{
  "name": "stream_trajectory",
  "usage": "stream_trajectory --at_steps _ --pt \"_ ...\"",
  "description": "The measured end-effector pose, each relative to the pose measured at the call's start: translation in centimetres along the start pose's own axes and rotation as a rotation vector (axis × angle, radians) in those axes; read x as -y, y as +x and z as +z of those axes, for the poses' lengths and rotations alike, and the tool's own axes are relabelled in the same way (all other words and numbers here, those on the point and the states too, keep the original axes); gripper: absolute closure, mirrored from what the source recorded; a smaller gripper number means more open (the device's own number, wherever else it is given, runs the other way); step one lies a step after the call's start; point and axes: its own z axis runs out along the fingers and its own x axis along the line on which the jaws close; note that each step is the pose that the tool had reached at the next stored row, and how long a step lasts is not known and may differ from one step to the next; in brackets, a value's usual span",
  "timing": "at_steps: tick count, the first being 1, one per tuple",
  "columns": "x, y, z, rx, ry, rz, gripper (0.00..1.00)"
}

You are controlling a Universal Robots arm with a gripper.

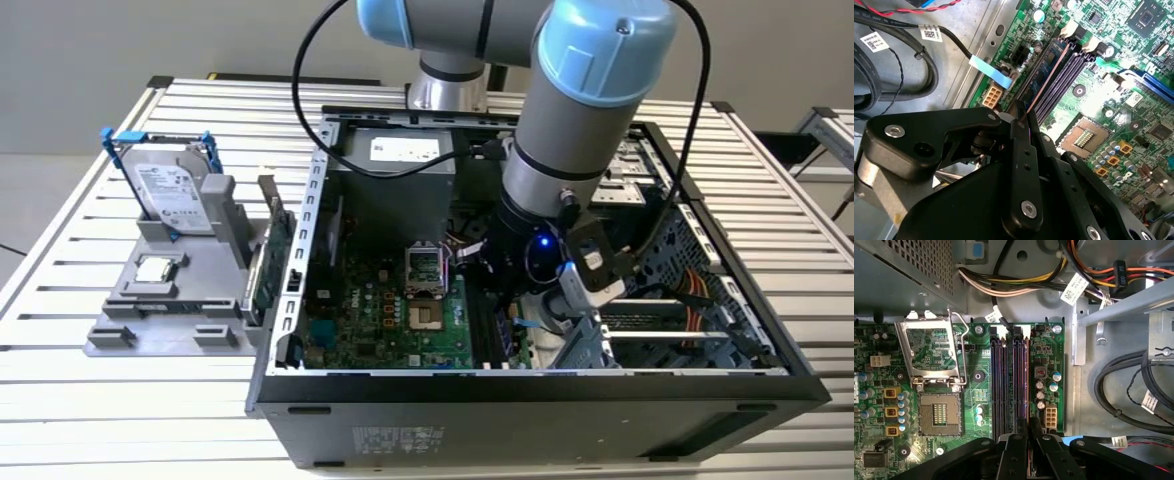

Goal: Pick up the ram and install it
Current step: 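Insert the ram into the slot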

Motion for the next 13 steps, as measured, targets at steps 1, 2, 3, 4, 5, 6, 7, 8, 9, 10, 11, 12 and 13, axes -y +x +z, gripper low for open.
stream_trajectory --at_steps 1,2,3,4,5,6,7,8,9,10,11,12,13 --pt "-0.01 0.00 0.01 0.0000 0.0001 0.000 1.00" --pt "-0.02 0.00 0.00 0.0000 0.0005 0.000 1.00" --pt "-0.03 0.00 -0.01 0.0000 0.0008 0.000 1.00" --pt "-0.03 0.00 -0.02 0.0000 0.0011 0.000 1.00" --pt "-0.04 0.00 -0.02 0.0001 0.0013 0.000 1.00" --pt "-0.04 0.00 -0.03 0.0001 0.0014 0.000 1.00" --pt "-0.05 0.00 -0.05 0.0001 0.0016 0.000 1.00" --pt "-0.05 0.00 -0.07 0.0001 0.0016 0.000 1.00" --pt "-0.06 0.01 -0.09 -0.0001 0.0013 0.000 1.00" --pt "-0.06 0.01 -0.12 0.0000 0.0019 0.000 1.00" --pt "-0.06 0.01 -0.14 0.0000 0.0023 0.000 1.00" --pt "-0.05 0.01 -0.14 0.0000 0.0026 0.000 1.00" --pt "-0.05 0.00 -0.15 -0.0001 0.0027 0.001 1.00"
